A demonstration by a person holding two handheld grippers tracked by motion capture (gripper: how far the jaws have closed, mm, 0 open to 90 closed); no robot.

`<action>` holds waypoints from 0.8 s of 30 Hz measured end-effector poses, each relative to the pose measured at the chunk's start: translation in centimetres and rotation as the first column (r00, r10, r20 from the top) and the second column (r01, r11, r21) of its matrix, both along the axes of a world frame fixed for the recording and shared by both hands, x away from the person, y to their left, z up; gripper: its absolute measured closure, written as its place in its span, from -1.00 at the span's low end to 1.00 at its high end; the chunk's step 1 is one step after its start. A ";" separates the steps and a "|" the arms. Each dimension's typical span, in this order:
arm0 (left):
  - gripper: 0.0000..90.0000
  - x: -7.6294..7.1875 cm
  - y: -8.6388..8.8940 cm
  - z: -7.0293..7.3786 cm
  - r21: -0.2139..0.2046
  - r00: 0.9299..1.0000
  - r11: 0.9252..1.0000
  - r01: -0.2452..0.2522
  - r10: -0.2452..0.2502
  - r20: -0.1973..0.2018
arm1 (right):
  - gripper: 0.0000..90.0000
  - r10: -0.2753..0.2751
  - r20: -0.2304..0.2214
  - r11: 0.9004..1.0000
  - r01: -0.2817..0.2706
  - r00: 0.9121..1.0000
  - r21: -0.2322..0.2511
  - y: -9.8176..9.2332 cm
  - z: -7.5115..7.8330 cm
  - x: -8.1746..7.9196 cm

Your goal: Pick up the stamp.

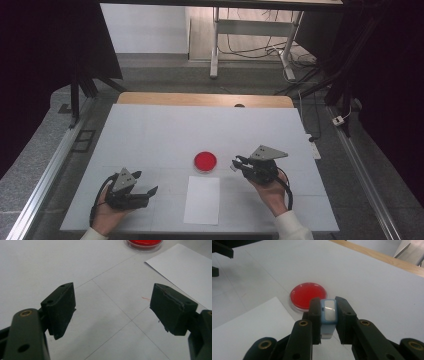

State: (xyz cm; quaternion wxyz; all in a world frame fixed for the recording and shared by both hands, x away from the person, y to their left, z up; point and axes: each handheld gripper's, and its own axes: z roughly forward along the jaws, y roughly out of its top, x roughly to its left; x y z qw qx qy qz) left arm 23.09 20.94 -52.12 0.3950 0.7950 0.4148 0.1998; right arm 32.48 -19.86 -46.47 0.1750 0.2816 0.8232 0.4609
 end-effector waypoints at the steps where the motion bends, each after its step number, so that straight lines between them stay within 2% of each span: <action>1: -0.54 0.0 0.0 0.0 0.000 1.000 1.000 0.000 0.000 0.000 | 0.66 -0.001 0.002 1.000 0.001 1.000 0.005 0.0 0.1 0.0; 13: -0.54 0.0 -0.1 0.0 0.002 1.000 1.000 0.002 -0.002 0.001 | 0.66 0.011 0.026 0.998 -0.013 1.000 0.059 0.0 1.1 -0.6; 17: -0.54 0.0 -0.2 0.0 0.001 1.000 1.000 0.003 -0.003 0.001 | 0.66 0.021 0.031 0.996 -0.024 0.999 0.091 0.3 1.4 -0.8; 24: -0.55 0.0 -0.3 0.0 0.001 1.000 1.000 0.004 -0.004 0.004 | 0.66 0.036 0.035 0.994 -0.040 0.999 0.101 0.8 1.6 -1.1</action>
